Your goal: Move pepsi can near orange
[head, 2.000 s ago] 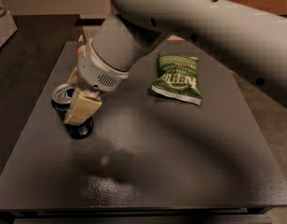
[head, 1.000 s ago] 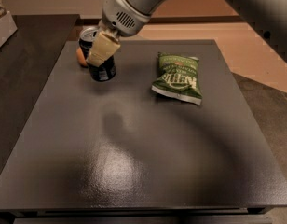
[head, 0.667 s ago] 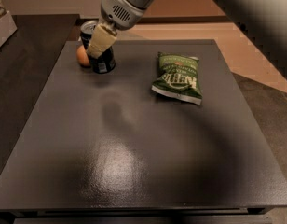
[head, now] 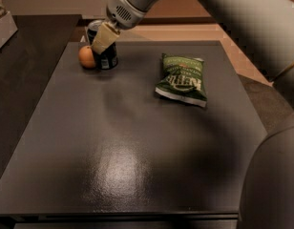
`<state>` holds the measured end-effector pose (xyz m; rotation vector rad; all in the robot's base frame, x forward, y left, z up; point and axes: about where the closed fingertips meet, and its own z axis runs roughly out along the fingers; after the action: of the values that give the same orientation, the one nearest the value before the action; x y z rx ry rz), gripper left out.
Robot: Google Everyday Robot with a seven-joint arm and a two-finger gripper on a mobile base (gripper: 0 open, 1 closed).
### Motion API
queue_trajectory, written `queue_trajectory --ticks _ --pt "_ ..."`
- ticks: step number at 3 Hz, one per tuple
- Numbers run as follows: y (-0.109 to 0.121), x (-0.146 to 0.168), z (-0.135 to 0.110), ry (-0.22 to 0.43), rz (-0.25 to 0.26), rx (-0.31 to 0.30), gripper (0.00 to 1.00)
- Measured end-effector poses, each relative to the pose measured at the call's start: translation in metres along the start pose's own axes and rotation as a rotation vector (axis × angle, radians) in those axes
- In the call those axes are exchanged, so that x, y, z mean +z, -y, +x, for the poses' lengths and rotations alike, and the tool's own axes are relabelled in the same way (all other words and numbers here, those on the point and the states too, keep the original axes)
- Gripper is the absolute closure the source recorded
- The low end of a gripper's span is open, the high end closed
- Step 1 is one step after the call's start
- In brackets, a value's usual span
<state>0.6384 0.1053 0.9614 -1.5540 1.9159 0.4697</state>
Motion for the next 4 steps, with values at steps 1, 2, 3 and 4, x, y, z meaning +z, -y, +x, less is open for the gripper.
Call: queue_trajectory --ticks 1,2,3,4 --pt "0.012 0.012 0.01 -0.001 0.003 0.031 1.0" --pt "0.016 0.022 0.018 0.018 0.009 0.045 0.82" --pt "0.02 0.034 0.024 0.031 0.011 0.055 0.59" --pt "0.024 0.045 0.029 0.023 0.011 0.062 0.36"
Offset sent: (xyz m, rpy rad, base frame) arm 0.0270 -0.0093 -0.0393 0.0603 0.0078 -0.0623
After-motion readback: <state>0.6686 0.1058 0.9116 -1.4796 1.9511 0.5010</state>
